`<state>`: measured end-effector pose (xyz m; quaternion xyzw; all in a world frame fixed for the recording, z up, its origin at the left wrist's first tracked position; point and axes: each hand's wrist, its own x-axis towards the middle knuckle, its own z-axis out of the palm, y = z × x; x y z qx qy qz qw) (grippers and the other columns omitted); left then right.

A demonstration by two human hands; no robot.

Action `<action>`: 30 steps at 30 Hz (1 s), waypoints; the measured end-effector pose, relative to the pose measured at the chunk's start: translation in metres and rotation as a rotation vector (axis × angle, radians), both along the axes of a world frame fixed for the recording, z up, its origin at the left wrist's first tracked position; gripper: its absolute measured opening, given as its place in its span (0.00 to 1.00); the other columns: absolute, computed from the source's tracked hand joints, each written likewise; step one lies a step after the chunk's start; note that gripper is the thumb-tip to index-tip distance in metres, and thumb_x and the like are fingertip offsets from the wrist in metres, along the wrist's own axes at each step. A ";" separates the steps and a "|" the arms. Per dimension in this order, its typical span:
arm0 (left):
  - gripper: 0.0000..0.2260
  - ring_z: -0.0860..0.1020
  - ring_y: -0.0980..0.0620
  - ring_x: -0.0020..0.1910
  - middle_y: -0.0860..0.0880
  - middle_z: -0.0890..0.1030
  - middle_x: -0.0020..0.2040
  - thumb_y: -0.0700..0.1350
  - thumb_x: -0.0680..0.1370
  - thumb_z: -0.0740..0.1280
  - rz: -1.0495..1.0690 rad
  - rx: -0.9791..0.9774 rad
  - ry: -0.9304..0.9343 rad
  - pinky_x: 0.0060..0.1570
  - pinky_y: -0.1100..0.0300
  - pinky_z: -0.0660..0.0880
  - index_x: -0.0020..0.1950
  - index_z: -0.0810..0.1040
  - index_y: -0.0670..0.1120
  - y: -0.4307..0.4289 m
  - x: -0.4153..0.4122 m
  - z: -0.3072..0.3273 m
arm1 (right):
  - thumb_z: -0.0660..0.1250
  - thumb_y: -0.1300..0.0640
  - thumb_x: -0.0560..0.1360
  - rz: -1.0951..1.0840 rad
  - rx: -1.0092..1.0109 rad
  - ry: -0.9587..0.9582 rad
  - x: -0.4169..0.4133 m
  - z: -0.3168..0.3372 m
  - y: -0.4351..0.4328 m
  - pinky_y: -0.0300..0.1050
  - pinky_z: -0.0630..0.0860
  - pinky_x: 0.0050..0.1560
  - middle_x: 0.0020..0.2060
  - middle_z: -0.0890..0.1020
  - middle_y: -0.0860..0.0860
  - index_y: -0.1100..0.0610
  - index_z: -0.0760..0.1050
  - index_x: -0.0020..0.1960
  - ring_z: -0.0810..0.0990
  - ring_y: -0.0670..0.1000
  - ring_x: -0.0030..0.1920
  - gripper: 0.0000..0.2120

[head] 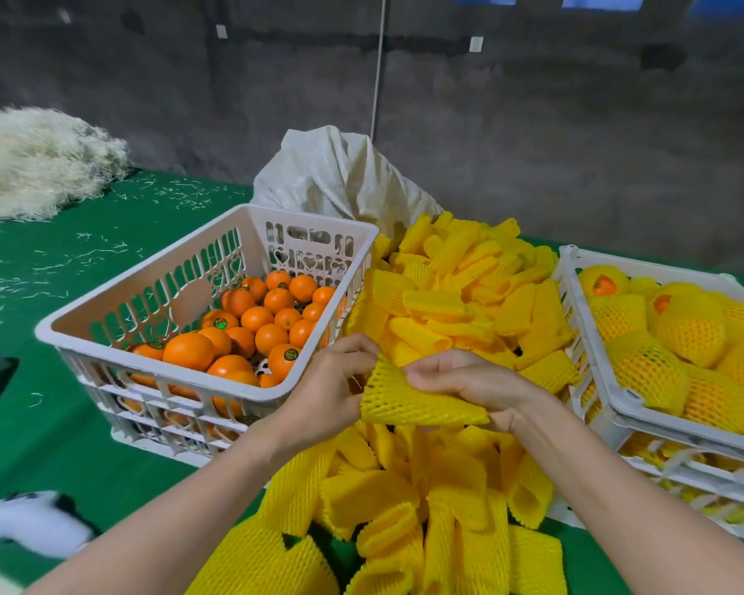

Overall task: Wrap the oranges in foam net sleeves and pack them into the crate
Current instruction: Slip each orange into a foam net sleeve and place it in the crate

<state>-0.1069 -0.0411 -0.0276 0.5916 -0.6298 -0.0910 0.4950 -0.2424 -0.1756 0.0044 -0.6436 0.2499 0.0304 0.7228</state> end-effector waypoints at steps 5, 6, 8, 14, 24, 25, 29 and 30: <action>0.03 0.75 0.47 0.49 0.46 0.75 0.52 0.35 0.73 0.70 0.081 -0.068 -0.113 0.45 0.54 0.73 0.45 0.81 0.40 -0.002 -0.007 -0.003 | 0.63 0.66 0.74 -0.120 0.142 -0.025 -0.002 -0.007 -0.008 0.38 0.73 0.22 0.31 0.82 0.58 0.66 0.77 0.48 0.79 0.51 0.25 0.06; 0.04 0.75 0.48 0.51 0.46 0.75 0.52 0.33 0.73 0.69 0.133 -0.097 -0.069 0.47 0.56 0.73 0.45 0.80 0.40 -0.001 -0.011 -0.006 | 0.64 0.66 0.73 -0.152 0.156 -0.032 -0.002 -0.009 -0.010 0.39 0.74 0.23 0.31 0.81 0.57 0.66 0.77 0.48 0.79 0.51 0.25 0.06; 0.08 0.75 0.55 0.49 0.50 0.77 0.49 0.32 0.74 0.67 0.269 -0.125 0.091 0.48 0.62 0.71 0.44 0.77 0.46 0.004 -0.021 -0.014 | 0.65 0.65 0.72 -0.171 0.110 -0.027 -0.003 -0.015 -0.011 0.39 0.74 0.24 0.30 0.81 0.56 0.65 0.77 0.49 0.79 0.49 0.26 0.06; 0.08 0.75 0.57 0.33 0.54 0.78 0.33 0.36 0.78 0.65 0.482 0.004 0.620 0.35 0.65 0.71 0.40 0.76 0.46 0.034 -0.048 -0.058 | 0.67 0.65 0.72 -0.129 -0.166 -0.017 0.006 -0.033 -0.002 0.45 0.75 0.45 0.43 0.82 0.58 0.64 0.77 0.57 0.80 0.50 0.38 0.13; 0.07 0.78 0.50 0.38 0.48 0.81 0.37 0.38 0.76 0.69 0.960 -0.076 0.734 0.38 0.61 0.73 0.39 0.80 0.47 0.075 0.002 -0.079 | 0.66 0.65 0.74 -0.055 -0.268 -0.016 0.034 -0.035 0.019 0.26 0.72 0.33 0.41 0.80 0.47 0.55 0.75 0.53 0.77 0.40 0.38 0.10; 0.07 0.78 0.52 0.38 0.48 0.81 0.37 0.39 0.76 0.69 0.965 -0.056 0.709 0.38 0.63 0.72 0.39 0.80 0.48 0.075 0.005 -0.080 | 0.66 0.65 0.74 -0.062 -0.258 -0.023 0.035 -0.034 0.021 0.26 0.72 0.32 0.40 0.80 0.47 0.55 0.75 0.52 0.78 0.39 0.36 0.10; 0.09 0.76 0.55 0.36 0.51 0.79 0.36 0.40 0.76 0.69 0.987 -0.004 0.598 0.33 0.70 0.71 0.38 0.77 0.51 0.073 0.011 -0.084 | 0.67 0.64 0.74 -0.075 -0.256 -0.038 0.034 -0.030 0.024 0.26 0.71 0.32 0.39 0.80 0.49 0.55 0.76 0.52 0.77 0.42 0.37 0.09; 0.09 0.76 0.55 0.36 0.52 0.79 0.36 0.40 0.76 0.69 0.991 0.010 0.568 0.33 0.69 0.71 0.39 0.77 0.51 0.073 0.010 -0.086 | 0.67 0.64 0.74 -0.081 -0.253 -0.044 0.032 -0.028 0.023 0.26 0.71 0.31 0.39 0.80 0.48 0.55 0.76 0.52 0.77 0.41 0.36 0.09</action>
